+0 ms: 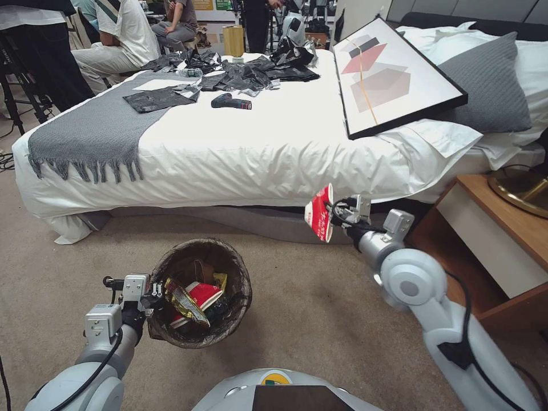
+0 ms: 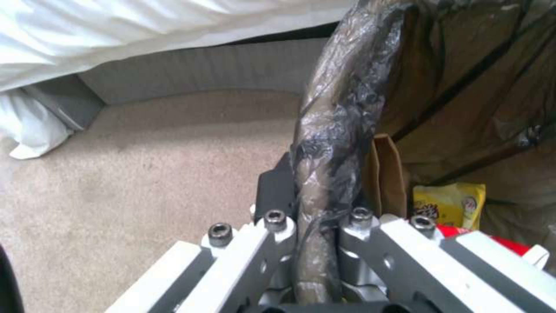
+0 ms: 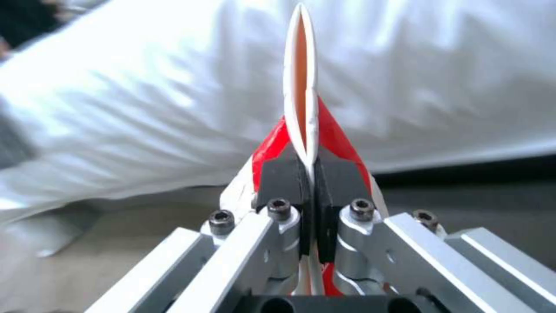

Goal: Pick up the trash bin, then pick up the garbage from the floor and place it into the trash bin.

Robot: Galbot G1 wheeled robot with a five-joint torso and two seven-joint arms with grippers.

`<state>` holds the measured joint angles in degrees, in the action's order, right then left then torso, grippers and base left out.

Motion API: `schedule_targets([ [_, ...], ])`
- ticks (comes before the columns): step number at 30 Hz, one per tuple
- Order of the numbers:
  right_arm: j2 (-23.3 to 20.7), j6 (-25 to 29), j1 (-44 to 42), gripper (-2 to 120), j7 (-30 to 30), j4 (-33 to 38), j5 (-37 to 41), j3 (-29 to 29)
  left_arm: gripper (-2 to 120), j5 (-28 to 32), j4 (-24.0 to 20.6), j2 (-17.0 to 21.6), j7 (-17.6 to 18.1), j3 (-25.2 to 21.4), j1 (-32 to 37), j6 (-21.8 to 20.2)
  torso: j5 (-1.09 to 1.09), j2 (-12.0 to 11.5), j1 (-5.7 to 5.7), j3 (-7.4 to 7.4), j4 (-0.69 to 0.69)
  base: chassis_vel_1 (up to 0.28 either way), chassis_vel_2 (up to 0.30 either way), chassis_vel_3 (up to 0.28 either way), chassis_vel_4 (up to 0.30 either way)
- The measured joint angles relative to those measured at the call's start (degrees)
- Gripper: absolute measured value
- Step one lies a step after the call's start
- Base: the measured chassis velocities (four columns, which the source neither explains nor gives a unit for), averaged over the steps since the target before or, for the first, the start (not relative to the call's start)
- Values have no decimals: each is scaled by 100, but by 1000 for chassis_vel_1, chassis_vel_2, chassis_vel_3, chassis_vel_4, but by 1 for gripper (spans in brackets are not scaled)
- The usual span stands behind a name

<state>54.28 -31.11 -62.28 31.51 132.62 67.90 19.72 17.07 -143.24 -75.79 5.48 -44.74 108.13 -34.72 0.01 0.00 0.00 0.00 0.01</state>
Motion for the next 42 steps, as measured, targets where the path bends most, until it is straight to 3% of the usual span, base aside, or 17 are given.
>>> schedule_targets([
  [12,-303,-21,214,0,-756,647,102,-115,2,-13,0,17,1,-3,6,-10,-1,0,0,0,-2,0,0,0,0],
  [17,-488,-11,555,0,-1157,753,7,-684,2,-9,0,33,3,-4,5,-13,-1,0,0,0,-2,0,0,0,0],
  [24,-697,-24,1317,0,-1224,776,40,-1634,2,-7,0,8,7,-6,4,-23,-2,0,0,0,0,0,0,0,0],
  [39,-926,-363,1937,0,-1532,1083,440,-2318,2,-19,0,-43,16,-6,-13,-31,-1,-1,0,0,-2,0,0,0,0],
  [42,-825,-397,2277,0,-1539,977,439,-2765,2,-24,0,-44,16,-7,-15,-30,-2,0,0,0,0,0,0,0,0],
])
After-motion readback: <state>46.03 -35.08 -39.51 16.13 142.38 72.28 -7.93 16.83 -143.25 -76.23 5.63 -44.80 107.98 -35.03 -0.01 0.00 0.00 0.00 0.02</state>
